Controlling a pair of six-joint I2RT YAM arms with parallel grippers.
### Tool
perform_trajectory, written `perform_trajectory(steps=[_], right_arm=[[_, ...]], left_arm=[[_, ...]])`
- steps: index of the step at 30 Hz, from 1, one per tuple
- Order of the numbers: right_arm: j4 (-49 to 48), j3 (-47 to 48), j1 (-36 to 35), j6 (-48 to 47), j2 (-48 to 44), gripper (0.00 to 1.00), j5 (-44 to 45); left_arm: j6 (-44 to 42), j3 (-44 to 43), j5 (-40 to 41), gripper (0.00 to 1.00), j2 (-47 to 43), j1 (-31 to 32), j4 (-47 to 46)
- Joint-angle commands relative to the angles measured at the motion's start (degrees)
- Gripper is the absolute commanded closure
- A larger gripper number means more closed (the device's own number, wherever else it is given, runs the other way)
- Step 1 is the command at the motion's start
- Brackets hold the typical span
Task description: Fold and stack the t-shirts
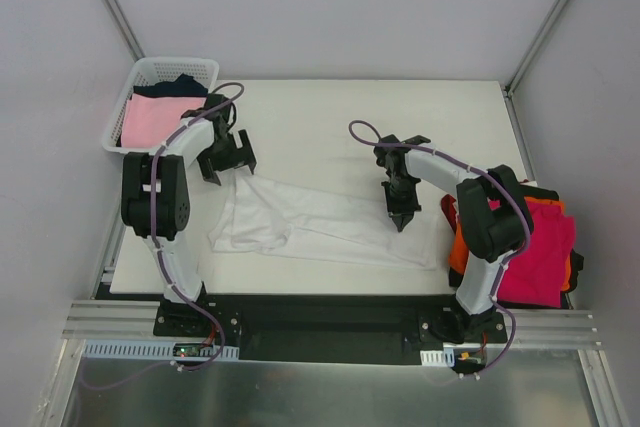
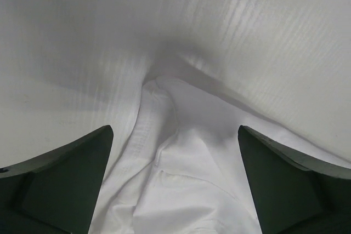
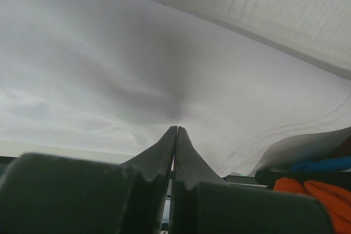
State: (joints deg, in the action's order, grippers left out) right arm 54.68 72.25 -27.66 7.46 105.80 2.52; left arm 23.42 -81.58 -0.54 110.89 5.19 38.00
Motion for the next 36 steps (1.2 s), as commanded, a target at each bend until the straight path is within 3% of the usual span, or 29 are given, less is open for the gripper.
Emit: perform_trajectory(steps=[1, 7, 8, 9, 12, 14, 27, 32, 36], right_arm=[[1.5, 1.3, -0.6, 1.1, 0.5, 0.97, -0.6], [1.6, 3.2, -1.8, 1.3, 2.0, 0.99, -1.1], [1.6, 3.5, -2.0, 1.3, 2.1, 0.99, -1.3], [1.5, 3.9, -2.3, 1.2, 2.3, 0.99, -1.3], [1.4, 4.5, -3.0, 1.4, 2.2, 0.99, -1.6], [1.4, 5.0, -3.5, 1.2, 2.2, 0.99, -1.2], [1.1, -0.4, -4.3, 1.1, -2.7, 0.99, 2.5], [1.3, -0.5, -4.4, 1.4, -3.2, 0.99, 2.5], [2.1, -0.4, -4.3, 1.4, -3.8, 0.99, 3.2]], left_arm=[[2.6, 2.0, -5.0, 0.03, -9.1, 0.8, 0.9], [3.9, 6.3, -9.0, 0.24, -13.6, 5.9, 0.3], [3.9, 7.0, -10.1, 0.32, -13.9, 8.1, 0.1], [3.9, 7.7, -10.4, 0.52, -14.0, 9.2, -0.6], [4.7, 10.7, -11.9, 0.91, -14.0, 13.3, -1.7], [6.3, 13.0, -12.0, 0.99, -14.1, 15.2, -2.6], [13.4, 20.9, -4.2, 1.00, -13.6, 15.6, -1.7], [12.1, 16.8, -3.1, 1.00, -6.5, 15.6, -1.3], [10.4, 8.3, -3.2, 1.00, 0.2, 15.3, -0.6]])
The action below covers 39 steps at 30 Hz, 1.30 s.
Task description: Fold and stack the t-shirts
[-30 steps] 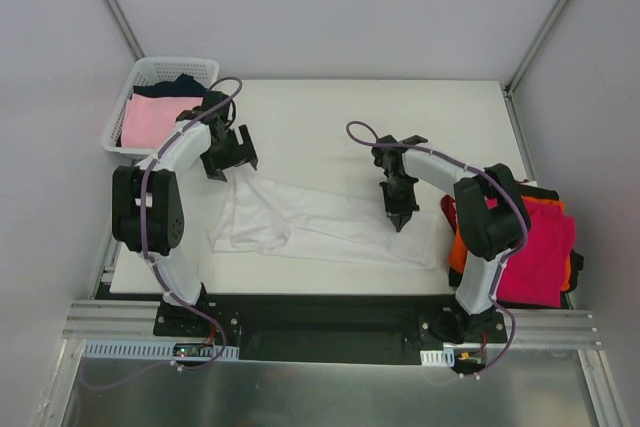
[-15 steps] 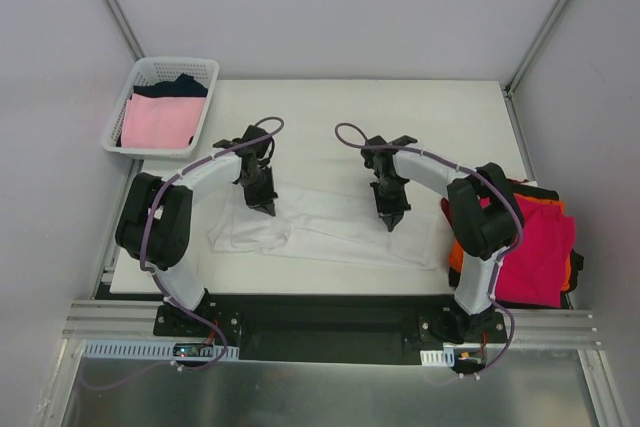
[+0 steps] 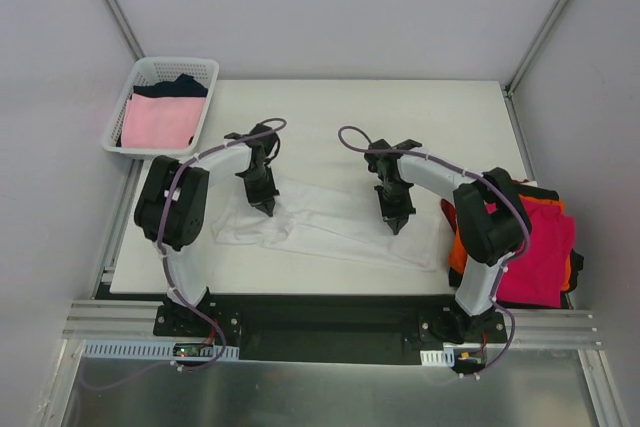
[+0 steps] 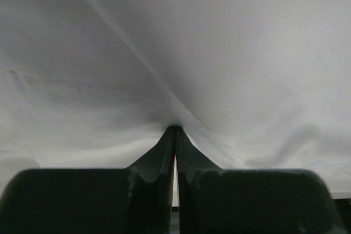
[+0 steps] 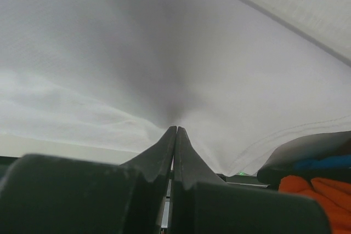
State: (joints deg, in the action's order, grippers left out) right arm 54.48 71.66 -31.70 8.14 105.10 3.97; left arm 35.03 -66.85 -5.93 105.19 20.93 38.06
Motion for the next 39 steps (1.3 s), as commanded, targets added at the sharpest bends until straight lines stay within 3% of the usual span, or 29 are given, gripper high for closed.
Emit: perform_trajectory(steps=[1, 12, 22, 26, 31, 39], right_arm=[[2.4, 0.1, -0.4, 0.6, -3.3, 0.99, 2.0], [4.2, -3.8, -0.8, 2.7, -7.0, 0.99, 2.8], [6.3, -1.4, -2.0, 3.8, -7.9, 0.99, 3.7], [6.0, -0.2, -2.2, 3.9, -7.2, 0.99, 3.8], [5.3, 2.0, -2.5, 3.2, -5.3, 0.99, 4.2], [3.2, 5.2, -0.6, -1.5, -1.1, 0.99, 6.8]], left_arm=[[-1.5, -8.1, 2.0, 0.99, 9.0, -0.5, -0.2], [-3.3, -41.6, -4.9, 0.83, 29.1, -2.6, 5.4], [1.2, -68.3, -27.5, 0.64, 43.5, -7.4, 3.3], [1.8, -67.5, -32.4, 0.50, 41.2, -7.3, -0.2], [1.8, -64.1, -33.3, 0.01, 35.9, -6.9, -1.9], [-2.4, -48.7, -29.7, 0.01, 18.0, -1.9, -2.3]])
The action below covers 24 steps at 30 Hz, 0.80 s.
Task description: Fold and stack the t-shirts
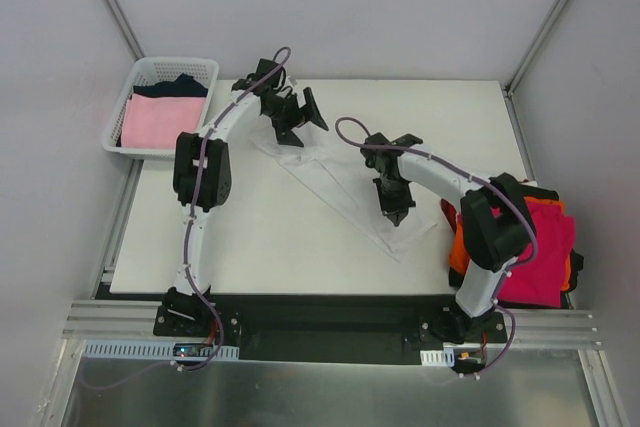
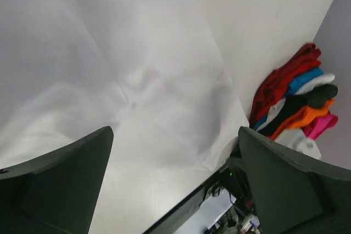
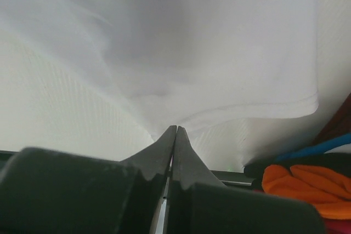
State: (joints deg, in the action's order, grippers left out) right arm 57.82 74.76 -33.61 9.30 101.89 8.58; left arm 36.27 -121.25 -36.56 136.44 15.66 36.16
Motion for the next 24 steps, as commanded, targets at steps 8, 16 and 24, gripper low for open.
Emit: perform_trajectory(steps=[8, 16, 24], right_arm=[[-5.8, -2.4, 7.8, -4.1, 4.4, 0.99, 0.7], [-8.6, -6.6, 8.6, -6.0, 5.8, 0.99, -2.2], [-8.9, -8.5, 3.6, -4.4, 4.4, 0.99, -5.3]], left_arm=[[-6.9, 30.2, 6.0, 0.09, -32.2, 6.0, -0.9], [-7.8, 46.3, 10.5, 0.08, -43.4, 6.0, -1.1], [-6.7, 44.3, 10.1, 0.08, -42.5, 6.0, -1.4]])
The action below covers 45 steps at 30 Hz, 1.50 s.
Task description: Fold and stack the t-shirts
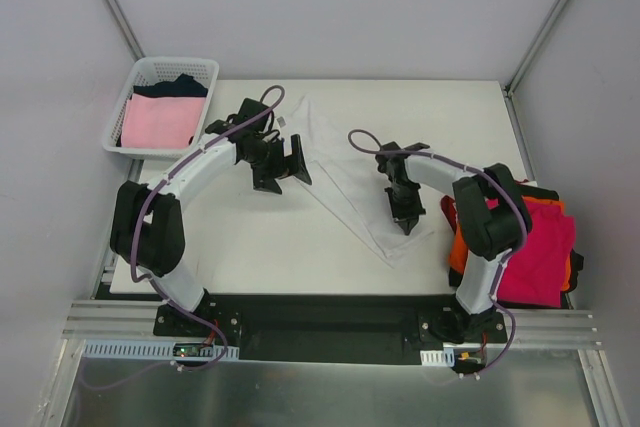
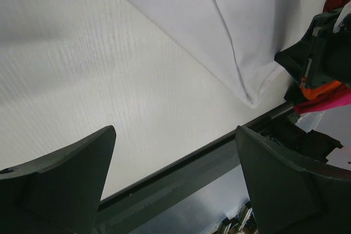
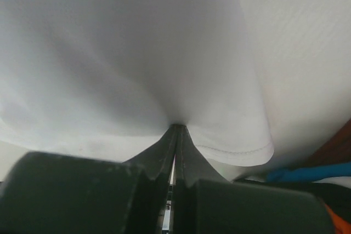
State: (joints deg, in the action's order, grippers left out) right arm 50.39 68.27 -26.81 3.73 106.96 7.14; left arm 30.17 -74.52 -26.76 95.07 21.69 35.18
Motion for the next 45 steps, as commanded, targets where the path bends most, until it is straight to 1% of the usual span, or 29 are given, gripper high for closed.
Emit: perform_trajectory(steps=[1, 7, 10, 11, 16, 17, 18, 20, 21, 23, 24, 29, 31, 34, 40, 45], right_arm=[[-1.4, -1.9, -3.9, 1.7, -0.9, 0.99, -4.1], [-0.6, -0.8, -11.3, 4.8, -1.3, 0.99, -5.5], [0.5, 0.6, -15.3, 5.0, -0.4, 0.99, -5.2], [0.8, 0.7, -16.9, 5.0, -0.3, 0.99, -5.1], [1.3, 1.2, -20.4, 5.2, -0.8, 0.99, -5.4], [1.4, 1.3, -21.3, 5.2, -0.7, 0.99, -5.3], [1.6, 1.6, -21.9, 4.9, -0.3, 0.99, -4.9], [1.9, 2.3, -23.3, 4.8, 0.4, 0.99, -4.9], [1.9, 2.5, -23.7, 4.7, 0.8, 0.99, -5.1], [1.9, 3.5, -25.0, 4.5, 1.7, 0.99, -5.3], [2.0, 4.0, -25.5, 4.5, 2.0, 0.99, -5.3], [3.3, 9.8, -28.1, 3.8, 5.8, 0.99, -5.9], [3.7, 11.5, -29.2, 3.6, 7.1, 0.99, -6.2], [4.6, 15.9, -30.8, 3.2, 10.2, 0.99, -6.3], [6.2, 21.4, -34.4, 3.2, 13.3, 0.99, -6.1], [7.2, 22.2, -36.2, 3.6, 13.1, 0.99, -5.2]], left_arm=[[-0.6, -3.3, 0.0, 0.08, -0.7, -0.1, -0.3], [-0.2, -4.8, -0.2, 0.09, 1.0, -0.2, -0.4], [0.1, -3.8, 1.9, 0.08, 0.5, -0.1, -0.3], [0.2, -3.4, 4.4, 0.09, 0.0, -0.2, -0.2], [4.7, -1.1, 13.3, 0.07, -2.4, -2.8, 1.4], [6.4, -0.8, 14.9, 0.07, -4.3, -3.8, 1.6], [7.0, -0.7, 18.2, 0.06, -5.3, -4.3, 1.4], [8.1, -1.2, 21.0, 0.05, -8.5, -4.8, 1.4], [8.1, -2.2, 23.9, 0.05, -9.5, -4.9, 1.4], [8.0, -3.3, 26.4, 0.04, -12.4, -4.9, 1.6], [8.1, -4.0, 28.9, 0.04, -13.5, -5.0, 1.5], [8.9, -4.1, 35.0, 0.02, -21.3, -4.9, 2.0], [9.3, -3.2, 36.4, 0.02, -24.1, -5.1, 2.4], [10.1, -1.9, 37.0, 0.01, -26.1, -5.0, 3.8], [12.0, -0.4, 37.0, 0.01, -26.2, -5.1, 5.6], [12.2, -3.0, 36.4, 0.01, -24.1, -5.0, 5.9]])
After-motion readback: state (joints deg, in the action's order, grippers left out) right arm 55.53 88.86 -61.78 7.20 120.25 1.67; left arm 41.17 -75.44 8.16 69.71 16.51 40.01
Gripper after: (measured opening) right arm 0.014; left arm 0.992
